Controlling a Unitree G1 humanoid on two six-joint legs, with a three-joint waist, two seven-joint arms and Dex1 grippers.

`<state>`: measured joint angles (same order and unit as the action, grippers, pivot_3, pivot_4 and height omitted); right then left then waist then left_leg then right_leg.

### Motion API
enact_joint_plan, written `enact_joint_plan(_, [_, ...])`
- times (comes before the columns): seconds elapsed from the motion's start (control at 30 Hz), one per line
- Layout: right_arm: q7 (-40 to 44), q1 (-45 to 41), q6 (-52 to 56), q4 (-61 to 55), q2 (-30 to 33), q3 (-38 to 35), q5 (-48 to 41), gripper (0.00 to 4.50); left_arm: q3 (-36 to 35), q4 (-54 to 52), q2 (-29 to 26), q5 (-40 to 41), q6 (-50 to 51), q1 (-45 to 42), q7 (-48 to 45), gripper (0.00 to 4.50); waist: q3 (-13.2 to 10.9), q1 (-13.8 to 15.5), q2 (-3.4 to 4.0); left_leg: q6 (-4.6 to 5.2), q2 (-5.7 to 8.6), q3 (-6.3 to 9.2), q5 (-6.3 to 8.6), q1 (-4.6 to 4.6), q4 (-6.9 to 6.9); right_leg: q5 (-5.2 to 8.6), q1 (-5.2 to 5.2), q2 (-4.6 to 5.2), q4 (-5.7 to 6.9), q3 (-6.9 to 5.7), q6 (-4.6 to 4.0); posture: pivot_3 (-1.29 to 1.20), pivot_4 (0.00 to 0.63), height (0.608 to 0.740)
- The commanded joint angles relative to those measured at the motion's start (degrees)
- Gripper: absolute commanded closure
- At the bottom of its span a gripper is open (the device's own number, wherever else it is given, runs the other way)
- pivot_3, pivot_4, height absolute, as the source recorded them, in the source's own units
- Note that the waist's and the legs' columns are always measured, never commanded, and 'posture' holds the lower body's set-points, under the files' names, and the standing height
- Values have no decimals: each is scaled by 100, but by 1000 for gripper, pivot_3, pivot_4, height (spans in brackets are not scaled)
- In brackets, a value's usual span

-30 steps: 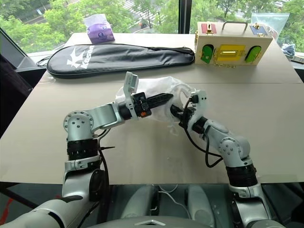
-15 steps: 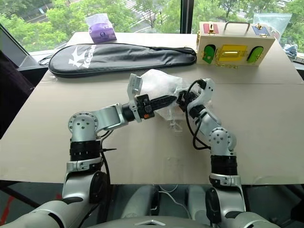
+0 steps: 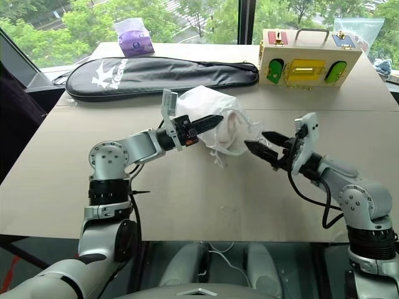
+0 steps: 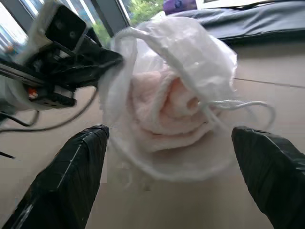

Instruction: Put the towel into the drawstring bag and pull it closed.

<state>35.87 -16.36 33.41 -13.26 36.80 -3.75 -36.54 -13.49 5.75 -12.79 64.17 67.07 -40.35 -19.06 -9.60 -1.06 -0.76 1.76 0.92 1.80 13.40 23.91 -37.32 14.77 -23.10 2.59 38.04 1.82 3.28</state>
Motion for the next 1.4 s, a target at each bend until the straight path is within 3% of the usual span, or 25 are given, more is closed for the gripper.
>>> enact_joint_plan(0.03, [204, -65, -1226, 559, 128, 670, 1419, 105, -59, -52, 14, 1, -80, -128, -98, 4500, -1, 9, -1, -1, 1, 0, 0, 0, -1, 0, 1, 1, 0, 0, 0, 0, 150, 740])
enact_joint_plan(0.13, [144, -280, -1854, 1131, -134, 1098, 2123, 105, -42, -44, 23, -28, -90, -128, -112, 4500, -1, 0, -1, -24, 0, -1, -14, -1, -1, 0, 0, 1, 0, 2, 0, 0, 150, 740])
enact_joint_plan(0.33, [-667, -986, -2593, 2540, -891, 1097, 2996, 105, -86, -133, 60, -63, -72, -103, -75, 4500, -2, 33, -1, -30, -1, -1, -18, -2, -2, -1, 0, 3, 0, 5, -1, 0, 150, 740])
enact_joint_plan(0.47, [-898, -1174, -2696, 2882, -1143, 792, 2963, 1342, -62, -174, 37, -217, -167, -69, -11, 4500, -4, 50, -5, -31, 1, 5, -18, -2, -3, -1, 2, 7, -1, -2, -1, 0, 150, 740])
enact_joint_plan(0.67, [-895, -992, -2682, 2698, -1062, 564, 3003, 4324, -52, -139, 75, -804, -976, -80, -12, 4500, -4, 41, -5, -32, 1, 4, -18, 1, 0, -1, 2, 8, -6, -1, -1, 0, 150, 740])
enact_joint_plan(0.7, [-905, -975, -2639, 2642, -1063, 516, 2985, 4492, -57, -125, 62, -842, -1050, -87, -85, 4232, -4, 42, -5, -32, 1, 4, -18, 0, 0, -1, 2, 8, -5, -1, -1, 0, 150, 740])
enact_joint_plan(0.77, [-922, -953, -2562, 2557, -1071, 447, 2974, 4500, -70, -223, 17, -796, -1050, -72, -237, 3714, -4, 28, -5, -32, 1, 4, -18, 0, 0, -1, 2, 7, -4, -1, -2, 0, 150, 740])
enact_joint_plan(0.83, [-940, -945, -2495, 2494, -1078, 402, 2987, 4500, -149, -405, -50, -679, -980, -20, -266, 2782, -4, 24, -4, -32, 1, 2, -18, -1, 0, -1, 2, 7, -2, 2, -2, 0, 150, 740])
enact_joint_plan(0.87, [-952, -946, -2462, 2468, -1084, 386, 2989, 4500, -196, -520, -123, -566, -911, 29, -359, 2723, -4, 23, -4, -32, 0, 2, -18, -1, 0, -1, 2, 7, -2, 2, -2, 0, 150, 740])
enact_joint_plan(0.9, [-962, -947, -2410, 2431, -1098, 368, 2987, 4500, -275, -665, -250, -375, -790, 97, -522, 2222, -4, 21, -4, -32, 0, 2, -18, -1, 0, -1, 2, 7, -2, 2, -2, 0, 150, 740])
enact_joint_plan(1.03, [-1026, -933, -2221, 2265, -1170, 336, 2972, 4500, -610, -1104, -1011, 234, -365, 477, -1125, 2222, -5, -12, -3, -32, -5, 0, -17, -2, 5, -1, -2, 6, -1, 7, -2, 0, 150, 740])
enact_joint_plan(1.13, [-1054, -926, -2150, 2221, -1233, 349, 2981, 4500, -241, -1325, -1750, -403, -509, 1000, -1523, 2222, -3, -27, 2, -32, -5, -4, -17, -6, 5, -1, -3, 5, 0, 11, -2, 0, 150, 740])
enact_joint_plan(1.2, [-1033, -931, -2120, 2230, -1272, 361, 2983, 4500, 479, -1594, -2164, -1099, -863, 1429, -1850, 2222, -3, -17, 2, -31, -2, -9, -17, -11, 12, -1, -3, 3, 0, 17, -2, 0, 150, 740])
enact_joint_plan(1.3, [-1002, -952, -2096, 2246, -1315, 380, 2992, 4500, 1354, -1752, -2321, -1965, -1499, 1829, -2143, 2222, -3, 57, 2, -30, 1, -8, -17, -9, 12, -1, 0, 7, -4, 16, -2, 0, 150, 740])
enact_joint_plan(1.4, [-986, -979, -2062, 2219, -1354, 402, 3007, 4500, 1763, -1524, -1940, -2376, -1893, 1914, -2118, 2222, -5, 73, 0, -30, 6, 0, -17, -4, 11, -1, 0, 17, -5, 11, -4, 0, 150, 740])
